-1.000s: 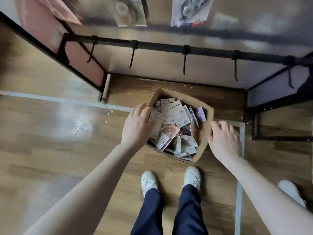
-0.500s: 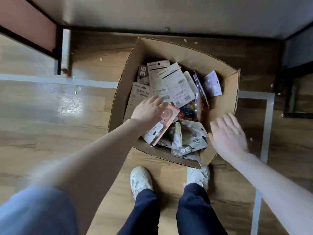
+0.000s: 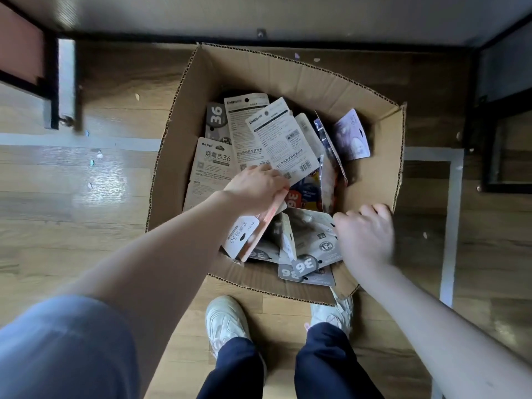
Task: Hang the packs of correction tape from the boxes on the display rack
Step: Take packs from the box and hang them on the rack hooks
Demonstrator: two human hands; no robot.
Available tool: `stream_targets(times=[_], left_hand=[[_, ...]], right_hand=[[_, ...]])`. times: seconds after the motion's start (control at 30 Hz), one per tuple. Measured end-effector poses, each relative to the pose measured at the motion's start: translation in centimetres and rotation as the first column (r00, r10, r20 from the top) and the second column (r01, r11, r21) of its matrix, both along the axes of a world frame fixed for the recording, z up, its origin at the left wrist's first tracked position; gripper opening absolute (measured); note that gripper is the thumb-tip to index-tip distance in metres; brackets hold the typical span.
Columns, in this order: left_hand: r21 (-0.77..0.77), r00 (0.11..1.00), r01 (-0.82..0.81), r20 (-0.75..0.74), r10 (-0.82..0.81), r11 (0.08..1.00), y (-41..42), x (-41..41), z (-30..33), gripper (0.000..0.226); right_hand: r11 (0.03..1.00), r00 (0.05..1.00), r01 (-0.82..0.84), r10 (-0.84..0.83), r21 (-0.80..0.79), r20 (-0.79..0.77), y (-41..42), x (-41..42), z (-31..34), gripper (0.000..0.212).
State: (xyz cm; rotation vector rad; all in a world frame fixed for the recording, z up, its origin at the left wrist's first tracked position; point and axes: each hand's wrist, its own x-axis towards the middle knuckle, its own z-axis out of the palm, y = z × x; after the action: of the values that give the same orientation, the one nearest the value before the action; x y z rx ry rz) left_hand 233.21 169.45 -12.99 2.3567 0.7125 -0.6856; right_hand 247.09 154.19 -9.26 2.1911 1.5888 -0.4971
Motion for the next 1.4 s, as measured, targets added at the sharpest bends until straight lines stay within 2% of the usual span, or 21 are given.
stream_targets(times=[0.1, 0.17, 0.23, 0.3, 0.5, 0.63, 0.73, 0.83, 1.0, 1.2, 1.4], left_hand=[[-0.068, 0.998, -0.057, 0.0, 0.057, 0.996, 0.9, -0.4, 1.3, 0.041], [-0.1, 0.997, -0.081, -0.013, 0.08, 0.992, 1.5, -0.8, 2.1, 0.038], [-0.108, 0.999, -0.027, 0.016, 0.029, 0.994, 2.2, -1.2, 2.7, 0.032], [-0.09, 0.998, 0.038, 0.061, -0.033, 0.995, 2.9, -1.6, 3.4, 0.031], [0.026, 0.94, 0.201, 0.275, -0.2, 0.979, 3.4, -2.5, 8.1, 0.015], [0.065, 0.933, 0.266, 0.234, -0.273, 0.962, 3.3, -2.7, 11.3, 0.011], [0.105, 0.964, 0.198, 0.16, -0.213, 0.975, 3.2, -2.6, 13.2, 0.022], [0.177, 0.977, 0.121, 0.152, -0.149, 0.977, 3.6, -2.5, 14.8, 0.03], [0.292, 0.993, 0.033, 0.1, -0.065, 0.956, 4.5, -3.7, 16.4, 0.031], [0.276, 0.989, -0.128, 0.108, 0.102, 0.952, 5.6, -4.7, 20.1, 0.033], [0.261, 0.974, -0.214, 0.129, 0.186, 0.941, 6.0, -5.4, 25.8, 0.029]], right_hand=[[0.999, 0.998, 0.04, -0.041, -0.035, -0.052, 0.3, -0.1, 0.7, 0.017], [0.997, 0.988, 0.066, -0.061, 0.031, -0.139, 0.3, 0.0, 1.5, 0.024], [0.989, 0.965, 0.1, -0.07, 0.11, -0.255, 0.3, 0.3, 2.7, 0.029], [0.973, 0.942, 0.166, -0.108, 0.162, -0.317, 0.2, 0.9, 3.7, 0.023], [0.922, 0.923, 0.289, -0.197, 0.258, -0.331, 0.0, 2.1, 6.8, 0.005], [0.92, 0.922, 0.31, -0.229, 0.241, -0.312, 0.5, 2.3, 9.5, 0.011], [0.921, 0.918, 0.322, -0.247, 0.22, -0.31, 0.9, 2.3, 10.8, 0.013], [0.923, 0.921, 0.322, -0.253, 0.21, -0.298, 1.2, 2.4, 11.7, 0.014], [0.917, 0.91, 0.356, -0.297, 0.181, -0.289, 1.6, 2.6, 13.3, 0.018], [0.889, 0.886, 0.413, -0.342, 0.198, -0.314, 2.1, 2.7, 16.3, 0.016], [0.879, 0.895, 0.404, -0.322, 0.254, -0.309, 3.3, 2.6, 21.2, 0.014]])
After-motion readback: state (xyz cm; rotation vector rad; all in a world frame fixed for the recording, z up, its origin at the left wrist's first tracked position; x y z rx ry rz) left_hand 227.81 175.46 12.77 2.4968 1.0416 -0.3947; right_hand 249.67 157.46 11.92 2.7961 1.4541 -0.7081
